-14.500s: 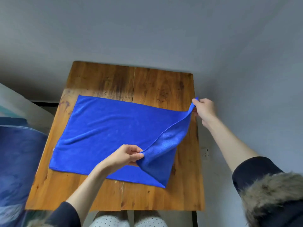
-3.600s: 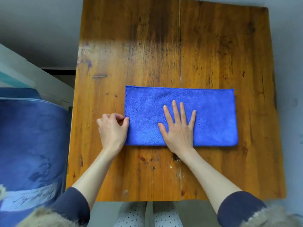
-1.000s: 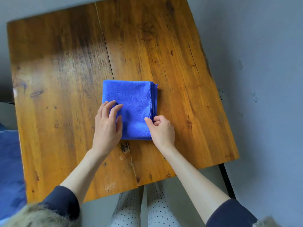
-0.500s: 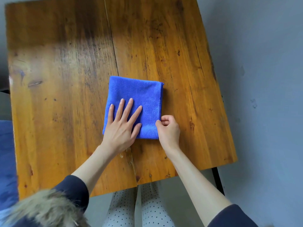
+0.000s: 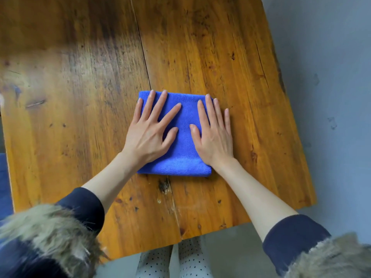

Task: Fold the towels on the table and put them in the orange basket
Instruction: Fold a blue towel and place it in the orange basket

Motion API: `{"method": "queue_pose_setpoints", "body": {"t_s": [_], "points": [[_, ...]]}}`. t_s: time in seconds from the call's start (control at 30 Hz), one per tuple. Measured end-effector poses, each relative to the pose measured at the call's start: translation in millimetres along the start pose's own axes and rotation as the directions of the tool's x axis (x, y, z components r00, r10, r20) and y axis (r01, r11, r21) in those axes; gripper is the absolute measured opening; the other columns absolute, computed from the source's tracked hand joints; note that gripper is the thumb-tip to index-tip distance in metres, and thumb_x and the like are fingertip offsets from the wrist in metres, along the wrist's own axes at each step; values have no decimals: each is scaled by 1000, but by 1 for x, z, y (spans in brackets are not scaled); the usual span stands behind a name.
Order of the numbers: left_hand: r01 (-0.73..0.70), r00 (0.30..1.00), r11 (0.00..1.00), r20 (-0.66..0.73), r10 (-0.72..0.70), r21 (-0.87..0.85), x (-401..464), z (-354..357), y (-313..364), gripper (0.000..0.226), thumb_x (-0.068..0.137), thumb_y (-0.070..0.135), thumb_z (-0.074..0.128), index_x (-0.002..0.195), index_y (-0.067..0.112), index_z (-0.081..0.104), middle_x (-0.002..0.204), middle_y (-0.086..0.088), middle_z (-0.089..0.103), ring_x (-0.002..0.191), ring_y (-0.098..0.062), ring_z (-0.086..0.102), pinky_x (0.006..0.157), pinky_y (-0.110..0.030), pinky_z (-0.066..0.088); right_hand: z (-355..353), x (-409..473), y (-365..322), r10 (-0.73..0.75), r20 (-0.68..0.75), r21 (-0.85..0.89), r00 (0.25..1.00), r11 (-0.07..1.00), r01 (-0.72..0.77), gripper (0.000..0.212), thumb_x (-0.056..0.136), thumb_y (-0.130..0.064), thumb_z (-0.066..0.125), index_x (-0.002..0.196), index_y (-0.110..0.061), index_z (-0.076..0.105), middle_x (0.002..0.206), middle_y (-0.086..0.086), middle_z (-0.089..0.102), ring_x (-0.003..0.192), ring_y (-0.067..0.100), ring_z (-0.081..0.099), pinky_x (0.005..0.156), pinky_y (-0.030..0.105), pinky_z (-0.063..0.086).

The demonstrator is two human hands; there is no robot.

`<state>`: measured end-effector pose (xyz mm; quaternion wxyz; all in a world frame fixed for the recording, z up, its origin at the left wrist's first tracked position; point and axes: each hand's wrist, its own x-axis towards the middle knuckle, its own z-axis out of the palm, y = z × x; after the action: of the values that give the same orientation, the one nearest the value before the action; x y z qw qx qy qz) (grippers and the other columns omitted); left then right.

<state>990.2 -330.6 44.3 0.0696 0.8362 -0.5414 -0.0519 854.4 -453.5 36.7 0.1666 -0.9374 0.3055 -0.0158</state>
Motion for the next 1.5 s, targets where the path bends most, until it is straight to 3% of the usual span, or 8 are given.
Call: {"method": "queue_pose_setpoints", "body": {"t_s": [0.5,0.87,0.97,1.07,1.13,1.23,1.33,1.5], "points": [[18,999,996,-32,-21,-87,-30,-1,4,53,94,41,32,144,24,34,155,-12,20,144,-32,10,116,-49,6,-2,-30,-25,-38,-36,-80,999,996,35,56,97,-34,25,146,-8,26,154,12,21,144,28,14,116,50,10],[69,994,984,97,-54,-162,-49,3,2,54,95,42,28,146,25,28,156,-8,17,144,-30,4,115,-50,10,4,-40,-25,-22,42,-57,999,998,24,56,96,-35,30,146,-9,27,155,10,20,144,23,12,117,50,11],[94,995,913,16,-96,-397,-47,-9,-4,51,94,27,39,143,16,35,153,-11,25,143,-28,15,115,-42,18,-10,-42,-25,65,-49,63,997,996,-62,51,94,-27,43,141,-6,38,151,12,32,141,25,27,115,48,20],[240,943,773,-49,-330,-588,-43,-22,-12,45,91,8,51,135,8,45,138,-14,46,127,-28,43,107,-26,30,-24,-41,-27,214,-142,124,966,972,-197,42,91,-22,52,129,-7,51,133,9,53,119,27,52,96,43,39],[394,867,619,51,-495,-679,-38,-27,-16,42,90,10,55,132,11,47,120,-10,56,108,-25,53,99,-30,39,-29,-36,-28,374,-47,213,926,910,-357,38,92,-26,51,128,-11,50,122,5,56,108,26,55,89,40,40],[551,771,438,232,-593,-710,-31,-31,-20,49,87,22,63,132,14,45,104,-4,61,86,-18,57,86,-31,45,-31,-20,-25,603,184,350,777,698,-625,37,93,-33,51,124,-12,50,112,3,57,107,25,54,89,36,42],[594,757,433,289,-586,-678,-29,-33,-22,60,82,30,69,134,15,42,95,2,57,86,-18,56,84,-32,45,-30,-8,-23,675,252,370,694,595,-713,29,92,-36,52,111,-14,55,96,0,59,99,25,57,83,34,43],[672,719,427,396,-571,-605,-26,-33,-21,51,83,30,68,128,16,48,114,-7,59,100,-21,56,82,-33,44,-28,-3,-19,667,357,409,654,518,-751,32,89,-37,55,74,-9,57,79,4,63,82,26,61,73,37,46]]}}
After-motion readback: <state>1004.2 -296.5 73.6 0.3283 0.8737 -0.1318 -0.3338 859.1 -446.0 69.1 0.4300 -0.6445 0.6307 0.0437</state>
